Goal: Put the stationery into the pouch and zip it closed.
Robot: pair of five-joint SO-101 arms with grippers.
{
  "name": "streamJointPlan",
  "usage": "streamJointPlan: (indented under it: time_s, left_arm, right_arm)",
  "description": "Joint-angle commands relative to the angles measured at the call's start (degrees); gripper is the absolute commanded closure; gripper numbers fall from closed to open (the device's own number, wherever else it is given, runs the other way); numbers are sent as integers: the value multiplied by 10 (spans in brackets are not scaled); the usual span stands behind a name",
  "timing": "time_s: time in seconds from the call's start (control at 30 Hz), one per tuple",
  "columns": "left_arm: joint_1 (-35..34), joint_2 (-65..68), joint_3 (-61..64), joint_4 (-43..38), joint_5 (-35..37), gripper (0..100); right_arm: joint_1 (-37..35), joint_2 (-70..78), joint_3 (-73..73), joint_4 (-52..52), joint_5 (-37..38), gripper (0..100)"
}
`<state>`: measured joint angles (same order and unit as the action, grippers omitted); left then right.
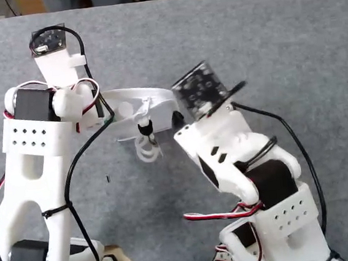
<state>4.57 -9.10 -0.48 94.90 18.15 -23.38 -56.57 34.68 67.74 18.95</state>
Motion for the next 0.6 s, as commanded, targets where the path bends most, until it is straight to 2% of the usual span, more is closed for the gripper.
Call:
streamJointPlan:
  time_s: [0.0,0.07,0.23,0.37,0.57]
  left_arm:
    - [4,18,58,17,4,973]
    - [4,18,58,18,4,973]
    - [10,19,58,18,4,973]
    - [50,19,77,28,-43,973]
    - [65,19,87,33,-52,973]
  right_arm:
    - [3,3,-21,4,98,744]
    - [3,3,-21,1,128,744]
    - [-18,3,-22,1,133,744]
    - [-63,3,-22,2,133,744]
    - [-71,26,-21,1,153,744]
